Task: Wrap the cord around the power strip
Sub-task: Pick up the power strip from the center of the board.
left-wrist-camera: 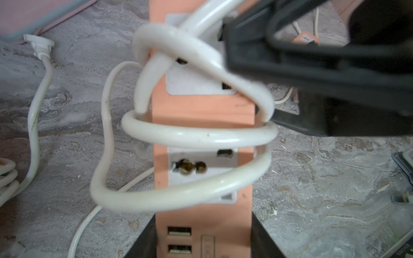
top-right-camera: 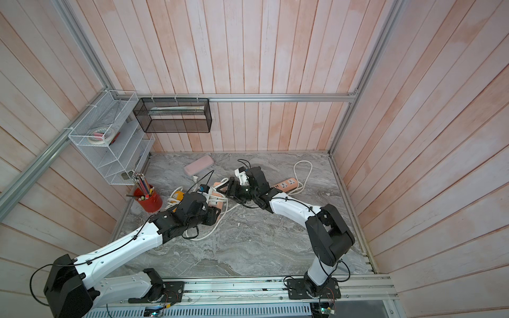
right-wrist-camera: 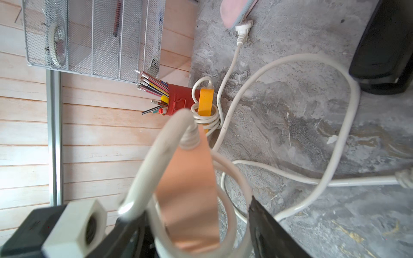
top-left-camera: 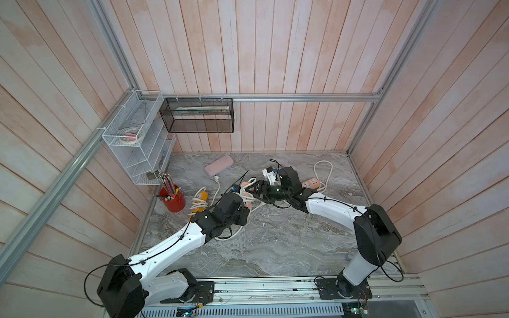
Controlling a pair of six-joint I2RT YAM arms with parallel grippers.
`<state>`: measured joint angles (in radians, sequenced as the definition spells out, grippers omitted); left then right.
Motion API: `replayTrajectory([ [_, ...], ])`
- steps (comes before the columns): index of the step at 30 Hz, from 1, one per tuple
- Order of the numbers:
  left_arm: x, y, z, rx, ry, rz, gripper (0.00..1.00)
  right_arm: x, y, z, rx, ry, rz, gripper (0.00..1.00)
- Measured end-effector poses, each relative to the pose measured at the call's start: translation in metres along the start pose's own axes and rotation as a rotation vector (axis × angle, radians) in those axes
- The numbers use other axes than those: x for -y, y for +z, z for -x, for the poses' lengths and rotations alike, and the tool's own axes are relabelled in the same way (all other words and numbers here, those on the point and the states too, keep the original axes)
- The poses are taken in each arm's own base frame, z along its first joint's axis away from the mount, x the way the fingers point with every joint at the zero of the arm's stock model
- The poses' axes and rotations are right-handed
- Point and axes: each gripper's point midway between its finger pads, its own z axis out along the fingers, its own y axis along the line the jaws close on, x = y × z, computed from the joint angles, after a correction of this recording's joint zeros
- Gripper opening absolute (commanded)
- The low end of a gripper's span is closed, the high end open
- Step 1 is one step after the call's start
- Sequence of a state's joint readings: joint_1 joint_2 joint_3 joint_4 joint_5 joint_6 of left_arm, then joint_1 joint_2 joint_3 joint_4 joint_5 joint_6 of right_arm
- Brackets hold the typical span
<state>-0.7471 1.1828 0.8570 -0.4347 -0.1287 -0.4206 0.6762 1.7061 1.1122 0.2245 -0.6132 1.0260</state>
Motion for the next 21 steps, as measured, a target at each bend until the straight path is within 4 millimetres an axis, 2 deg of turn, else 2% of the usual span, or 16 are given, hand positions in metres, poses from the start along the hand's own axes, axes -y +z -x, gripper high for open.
replayTrajectory([
  [2,0.005,-0.002,0.003,0.005,0.025,-0.011,0.19,-0.002,0.004,0.003,0.003,-0.012,0.024,0.68],
  [6,0.015,-0.003,0.013,0.006,0.073,-0.026,0.27,-0.013,0.004,0.011,0.045,-0.054,0.090,0.44],
  [8,0.020,-0.006,0.022,0.007,0.096,-0.037,0.40,-0.017,-0.005,0.017,0.098,-0.065,0.136,0.34],
  [10,0.028,-0.009,0.034,0.008,0.137,-0.053,0.59,-0.023,-0.021,0.026,0.158,-0.084,0.183,0.29],
  [11,0.032,-0.011,0.041,0.009,0.150,-0.068,0.64,-0.028,-0.029,0.030,0.184,-0.099,0.206,0.28],
  [13,0.045,-0.021,0.067,0.048,0.154,-0.135,0.72,-0.033,-0.042,0.039,0.234,-0.152,0.232,0.26],
  [14,0.050,-0.031,0.086,0.082,0.138,-0.182,0.76,-0.032,-0.048,0.044,0.256,-0.166,0.236,0.25],
  [17,0.042,-0.064,0.141,0.200,0.066,-0.291,0.79,-0.034,-0.066,0.061,0.319,-0.226,0.260,0.24],
  [19,0.030,-0.081,0.164,0.256,0.009,-0.364,0.81,-0.042,-0.080,0.072,0.359,-0.275,0.293,0.25],
  [21,0.029,-0.088,0.171,0.267,-0.021,-0.442,0.81,-0.055,-0.096,0.080,0.399,-0.325,0.337,0.25],
])
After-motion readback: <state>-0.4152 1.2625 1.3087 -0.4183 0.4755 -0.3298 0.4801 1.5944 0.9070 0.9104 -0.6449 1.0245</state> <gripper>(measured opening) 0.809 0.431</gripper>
